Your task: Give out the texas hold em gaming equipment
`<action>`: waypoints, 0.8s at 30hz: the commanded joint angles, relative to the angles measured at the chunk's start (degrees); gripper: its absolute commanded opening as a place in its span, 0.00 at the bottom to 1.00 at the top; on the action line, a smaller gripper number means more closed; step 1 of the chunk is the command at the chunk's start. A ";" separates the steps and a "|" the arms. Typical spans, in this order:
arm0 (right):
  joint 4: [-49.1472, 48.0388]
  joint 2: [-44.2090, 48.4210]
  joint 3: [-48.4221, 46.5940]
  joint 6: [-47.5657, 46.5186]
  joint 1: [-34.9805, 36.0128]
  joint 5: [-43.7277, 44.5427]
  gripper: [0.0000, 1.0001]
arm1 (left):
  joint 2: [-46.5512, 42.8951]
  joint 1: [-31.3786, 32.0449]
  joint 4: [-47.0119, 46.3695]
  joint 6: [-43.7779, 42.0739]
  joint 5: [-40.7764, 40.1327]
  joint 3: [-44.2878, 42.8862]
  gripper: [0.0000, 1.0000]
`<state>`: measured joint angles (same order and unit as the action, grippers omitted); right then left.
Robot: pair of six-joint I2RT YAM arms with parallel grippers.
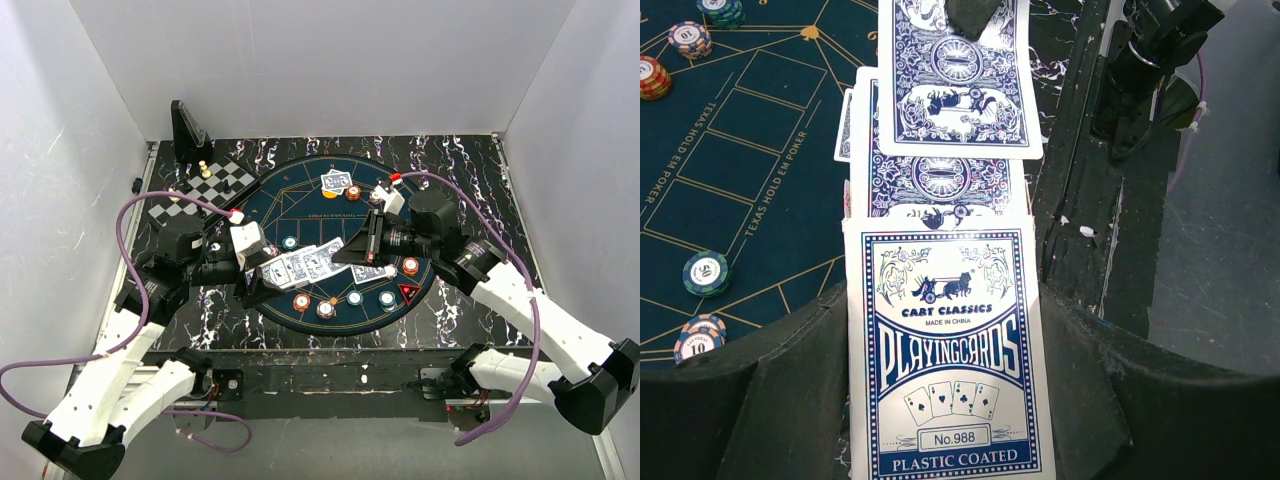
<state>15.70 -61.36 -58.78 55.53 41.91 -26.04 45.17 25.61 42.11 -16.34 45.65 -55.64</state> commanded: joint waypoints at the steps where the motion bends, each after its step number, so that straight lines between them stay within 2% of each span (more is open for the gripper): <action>1: 0.90 2.74 0.25 -0.42 -0.86 -0.32 0.07 | -0.52 -0.20 -1.06 0.08 1.20 -0.70 0.00; 9: 6.88 8.36 -0.28 -2.18 -4.99 -1.90 0.07 | -0.43 -0.29 -1.06 0.08 1.11 -0.79 0.00; 14: 6.88 11.70 0.25 -1.83 -7.54 -5.41 0.05 | -0.43 -0.29 -0.98 -0.01 1.11 -0.70 0.00; 18: 13.11 12.49 0.25 -4.81 -9.12 -3.76 0.01 | -0.69 -0.29 -1.06 0.17 0.93 -0.70 0.00; 20: 14.79 12.67 2.78 -6.39 -10.88 -3.23 0.01 | -0.69 -0.29 -1.06 0.25 0.93 -0.61 0.00; 24: 11.20 12.06 11.04 -7.18 -14.75 -3.14 0.01 | -0.52 -0.29 -1.06 0.25 0.93 -1.31 0.00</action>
<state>26.87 -48.64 -54.06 50.96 30.00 -29.39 45.19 25.61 42.02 -16.29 45.65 -55.64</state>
